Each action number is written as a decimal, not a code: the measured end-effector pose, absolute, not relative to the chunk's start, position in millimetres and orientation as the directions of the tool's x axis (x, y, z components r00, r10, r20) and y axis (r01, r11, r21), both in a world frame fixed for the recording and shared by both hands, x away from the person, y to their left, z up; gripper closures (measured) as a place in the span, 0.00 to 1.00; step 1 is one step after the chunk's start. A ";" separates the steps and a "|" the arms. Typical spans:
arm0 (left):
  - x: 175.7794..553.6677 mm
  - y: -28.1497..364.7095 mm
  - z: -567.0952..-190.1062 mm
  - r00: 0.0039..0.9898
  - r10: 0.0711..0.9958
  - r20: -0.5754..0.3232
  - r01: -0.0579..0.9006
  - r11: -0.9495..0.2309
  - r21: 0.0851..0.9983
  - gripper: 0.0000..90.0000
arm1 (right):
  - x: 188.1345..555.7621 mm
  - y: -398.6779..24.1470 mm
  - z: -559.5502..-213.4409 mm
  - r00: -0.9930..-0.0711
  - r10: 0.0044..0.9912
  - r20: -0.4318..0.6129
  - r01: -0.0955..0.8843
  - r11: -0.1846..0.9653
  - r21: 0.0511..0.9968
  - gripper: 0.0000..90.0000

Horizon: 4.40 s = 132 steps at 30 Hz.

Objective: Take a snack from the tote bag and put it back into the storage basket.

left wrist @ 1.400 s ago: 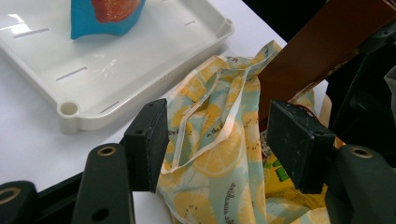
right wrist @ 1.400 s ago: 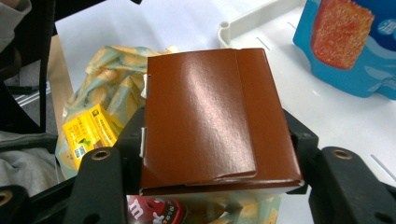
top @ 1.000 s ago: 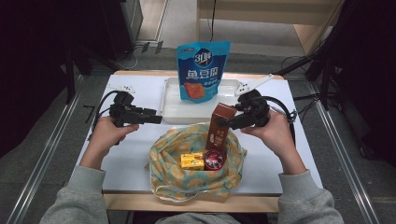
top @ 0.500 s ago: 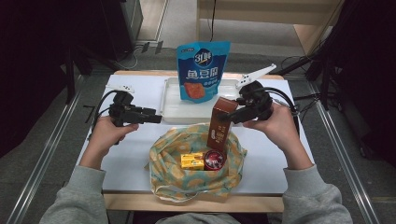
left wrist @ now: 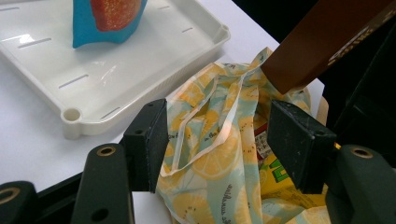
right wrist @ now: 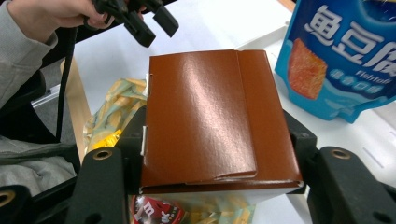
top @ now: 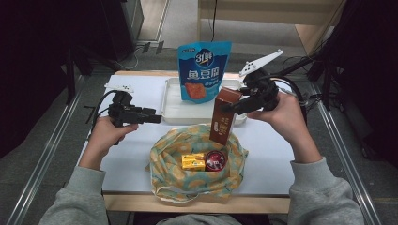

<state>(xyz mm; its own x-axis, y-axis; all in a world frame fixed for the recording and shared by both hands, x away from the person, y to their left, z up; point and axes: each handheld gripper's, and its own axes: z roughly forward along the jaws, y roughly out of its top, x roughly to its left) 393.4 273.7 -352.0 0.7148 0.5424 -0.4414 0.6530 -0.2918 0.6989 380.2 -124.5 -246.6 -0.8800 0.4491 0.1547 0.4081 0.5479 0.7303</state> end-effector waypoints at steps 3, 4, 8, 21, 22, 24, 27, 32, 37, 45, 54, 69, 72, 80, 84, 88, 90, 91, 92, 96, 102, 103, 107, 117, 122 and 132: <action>393.2 273.8 -352.1 0.712 0.545 -0.442 0.655 -0.289 0.699 0.44 | 383.0 -126.7 -240.4 -0.877 0.455 0.151 0.408 0.543 0.734 0.49; 393.1 273.9 -352.0 0.711 0.546 -0.442 0.655 -0.288 0.699 0.44 | 384.2 -127.3 -238.6 -0.876 0.460 0.144 0.406 0.544 0.734 0.49; 393.1 274.7 -351.7 0.712 0.545 -0.443 0.654 -0.285 0.701 0.44 | 390.1 -128.9 -233.3 -0.870 0.473 0.140 0.411 0.538 0.736 0.49; 393.3 275.4 -351.9 0.713 0.543 -0.442 0.653 -0.285 0.702 0.44 | 414.9 -124.2 -234.7 -0.848 0.513 0.133 0.431 0.521 0.737 0.49; 393.4 275.5 -351.9 0.713 0.545 -0.441 0.653 -0.287 0.701 0.44 | 417.3 -122.9 -236.2 -0.848 0.514 0.131 0.430 0.522 0.737 0.49; 394.0 275.8 -352.5 0.712 0.545 -0.443 0.655 -0.287 0.699 0.44 | 422.3 -120.3 -239.2 -0.848 0.514 0.129 0.429 0.523 0.737 0.49; 394.4 276.4 -353.0 0.708 0.548 -0.446 0.660 -0.288 0.694 0.44 | 430.7 -115.5 -244.8 -0.846 0.516 0.136 0.435 0.519 0.736 0.49; 394.3 277.8 -352.5 0.711 0.542 -0.447 0.655 -0.281 0.701 0.44 | 441.2 -105.2 -251.8 -0.842 0.523 0.132 0.441 0.527 0.726 0.49; 394.1 279.4 -353.2 0.709 0.548 -0.443 0.657 -0.284 0.699 0.44 | 449.9 -96.6 -257.0 -0.837 0.530 0.137 0.449 0.520 0.727 0.49; 390.5 282.8 -353.0 0.708 0.553 -0.440 0.656 -0.282 0.701 0.44 | 462.6 -84.0 -265.6 -0.831 0.536 0.145 0.459 0.515 0.724 0.49; 384.5 287.5 -352.6 0.697 0.563 -0.443 0.662 -0.268 0.700 0.44 | 479.1 -69.9 -272.7 -0.824 0.546 0.150 0.466 0.503 0.728 0.50; 383.2 290.5 -352.7 0.697 0.563 -0.444 0.662 -0.266 0.701 0.44 | 504.9 -47.3 -289.9 -0.804 0.572 0.165 0.491 0.481 0.726 0.49; 383.2 290.4 -352.9 0.698 0.561 -0.445 0.662 -0.266 0.701 0.44 | 509.7 -45.5 -294.3 -0.805 0.568 0.173 0.494 0.480 0.725 0.50; 383.1 289.8 -353.0 0.699 0.560 -0.445 0.661 -0.268 0.701 0.44 | 517.0 -43.4 -308.0 -0.792 0.588 0.162 0.507 0.487 0.712 0.50; 382.9 289.3 -352.9 0.699 0.559 -0.445 0.661 -0.269 0.700 0.44 | 518.8 -42.8 -314.6 -0.783 0.598 0.174 0.519 0.473 0.712 0.50; 383.0 289.4 -353.2 0.699 0.559 -0.445 0.661 -0.270 0.700 0.44 | 519.3 -42.2 -320.5 -0.780 0.601 0.172 0.521 0.474 0.710 0.50; 383.2 289.4 -353.3 0.699 0.560 -0.446 0.662 -0.270 0.699 0.44 | 518.8 -42.1 -323.0 -0.781 0.600 0.173 0.521 0.475 0.709 0.50; 383.2 289.4 -353.4 0.699 0.560 -0.445 0.663 -0.272 0.698 0.44 | 518.1 -42.2 -324.0 -0.782 0.599 0.176 0.522 0.472 0.710 0.50; 383.3 289.2 -353.7 0.699 0.560 -0.446 0.663 -0.273 0.697 0.44 | 517.5 -42.6 -325.0 -0.780 0.599 0.181 0.524 0.468 0.712 0.50; 383.4 288.1 -354.1 0.701 0.554 -0.448 0.662 -0.272 0.698 0.44 | 516.5 -44.3 -329.0 -0.778 0.597 0.194 0.528 0.455 0.717 0.50; 382.9 287.0 -353.7 0.702 0.553 -0.448 0.661 -0.275 0.698 0.44 | 514.2 -45.2 -329.6 -0.786 0.588 0.188 0.519 0.464 0.718 0.50; 383.0 287.5 -353.7 0.702 0.554 -0.448 0.662 -0.274 0.698 0.44 | 513.2 -45.3 -329.6 -0.789 0.586 0.185 0.516 0.469 0.717 0.50; 382.9 288.8 -353.4 0.698 0.556 -0.450 0.664 -0.269 0.697 0.44 | 510.5 -50.9 -331.0 -0.793 0.580 0.187 0.511 0.466 0.722 0.50; 382.7 287.3 -353.1 0.701 0.556 -0.447 0.662 -0.272 0.699 0.44 | 502.4 -68.5 -332.6 -0.796 0.576 0.189 0.512 0.473 0.717 0.50; 382.9 287.0 -353.4 0.699 0.559 -0.446 0.663 -0.273 0.697 0.44 | 498.5 -76.6 -334.7 -0.789 0.582 0.198 0.520 0.461 0.719 0.50; 383.0 287.0 -353.5 0.699 0.559 -0.446 0.663 -0.273 0.697 0.44 | 491.4 -90.2 -338.6 -0.784 0.586 0.203 0.526 0.455 0.718 0.50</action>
